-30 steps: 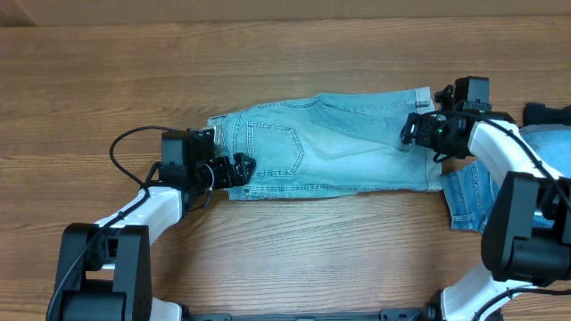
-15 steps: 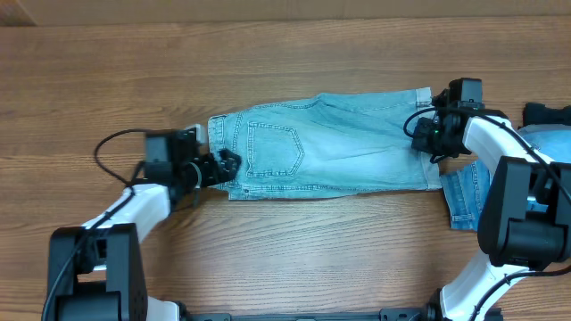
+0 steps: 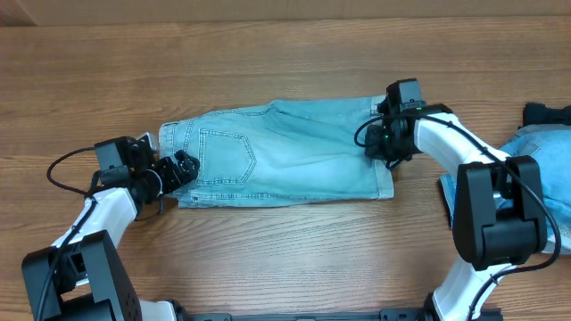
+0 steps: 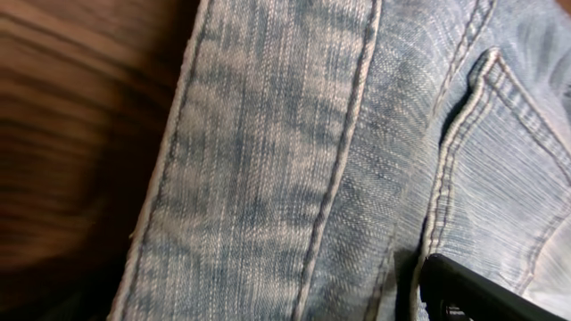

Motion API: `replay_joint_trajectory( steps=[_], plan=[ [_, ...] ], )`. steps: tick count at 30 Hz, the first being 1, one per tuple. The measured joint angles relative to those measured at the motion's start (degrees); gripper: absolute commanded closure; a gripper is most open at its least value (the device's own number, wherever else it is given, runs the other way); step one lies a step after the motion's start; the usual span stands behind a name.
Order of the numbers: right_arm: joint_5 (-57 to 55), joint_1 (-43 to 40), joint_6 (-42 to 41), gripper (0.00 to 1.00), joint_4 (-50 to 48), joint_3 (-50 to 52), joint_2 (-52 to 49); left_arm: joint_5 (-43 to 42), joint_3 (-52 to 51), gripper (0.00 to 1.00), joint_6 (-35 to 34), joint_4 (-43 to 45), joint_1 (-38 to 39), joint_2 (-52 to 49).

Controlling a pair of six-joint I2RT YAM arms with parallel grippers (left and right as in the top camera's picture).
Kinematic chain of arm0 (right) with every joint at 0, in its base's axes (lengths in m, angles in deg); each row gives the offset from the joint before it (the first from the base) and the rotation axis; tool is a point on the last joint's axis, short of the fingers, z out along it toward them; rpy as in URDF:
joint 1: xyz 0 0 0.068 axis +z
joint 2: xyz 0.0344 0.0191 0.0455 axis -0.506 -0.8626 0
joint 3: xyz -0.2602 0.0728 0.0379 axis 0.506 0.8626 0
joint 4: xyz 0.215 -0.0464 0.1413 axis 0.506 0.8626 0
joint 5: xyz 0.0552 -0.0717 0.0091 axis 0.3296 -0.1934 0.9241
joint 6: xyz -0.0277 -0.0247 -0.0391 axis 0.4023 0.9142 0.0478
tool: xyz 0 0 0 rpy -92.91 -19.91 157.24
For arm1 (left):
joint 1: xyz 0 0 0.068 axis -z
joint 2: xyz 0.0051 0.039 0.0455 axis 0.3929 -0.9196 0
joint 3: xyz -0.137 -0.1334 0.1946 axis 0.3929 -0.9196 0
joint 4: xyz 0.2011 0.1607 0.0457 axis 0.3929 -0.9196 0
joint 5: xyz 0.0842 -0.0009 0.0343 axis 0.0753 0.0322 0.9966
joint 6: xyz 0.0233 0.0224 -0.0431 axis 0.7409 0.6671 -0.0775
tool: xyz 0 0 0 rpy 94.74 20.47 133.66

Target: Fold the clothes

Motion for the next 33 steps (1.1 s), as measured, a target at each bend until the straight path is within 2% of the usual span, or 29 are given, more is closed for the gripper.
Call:
replay_joint_trajectory(
  steps=[1, 2, 5, 9, 15, 21, 26, 28, 32, 33],
  plan=[
    [0.04, 0.09, -0.04, 0.05, 2.97, -1.29, -0.22, 0.37, 0.0, 0.0, 0.0, -0.07, 0.0, 0.02],
    [-0.33, 0.2, -0.28, 0.0, 4.94, -2.25, -0.31, 0.46, 0.04, 0.0, 0.13, -0.31, 0.02, 0.09],
    [-5.73, -0.11, -0.35, 0.0, 17.55, -12.57, -1.25, 1.05, 0.17, 0.0, 1.49, -1.95, 0.02, 0.42],
    [-9.86, -3.39, 1.9, 0.0, 22.43, -20.7, -1.27, 1.73, 0.42, 0.0, 2.62, -3.45, 0.02, 0.63],
    [-2.67, -8.83, 9.88, 0.0, 20.22, -17.73, -2.1, 2.56, 7.15, 0.0, 4.7, -13.81, 0.02, 0.63],
    [1.92, -7.89, 11.5, 0.0, 16.35, -12.48, -3.63, 2.25, 15.76, 0.0, 9.16, -23.56, 0.02, 0.63],
    [5.95, -7.91, 11.5, 0.0, 14.1, -8.63, -3.74, 0.83, 19.12, 0.0, 10.6, -25.51, 0.02, 1.46],
    [6.38, -7.74, 11.47, 0.04, 13.64, -8.2, -3.69, -0.17, 19.12, 0.0, 10.6, -25.68, 0.02, 2.36],
    [6.71, -5.97, 11.23, 0.22, 13.14, -7.67, -3.56, -0.87, 19.15, 0.0, 10.6, -26.38, 0.02, 2.49],
    [7.15, -5.51, 11.26, 0.44, 12.85, -7.5, -3.56, -0.94, 19.17, 0.0, 10.67, -26.64, 0.02, 2.49]
  ],
)
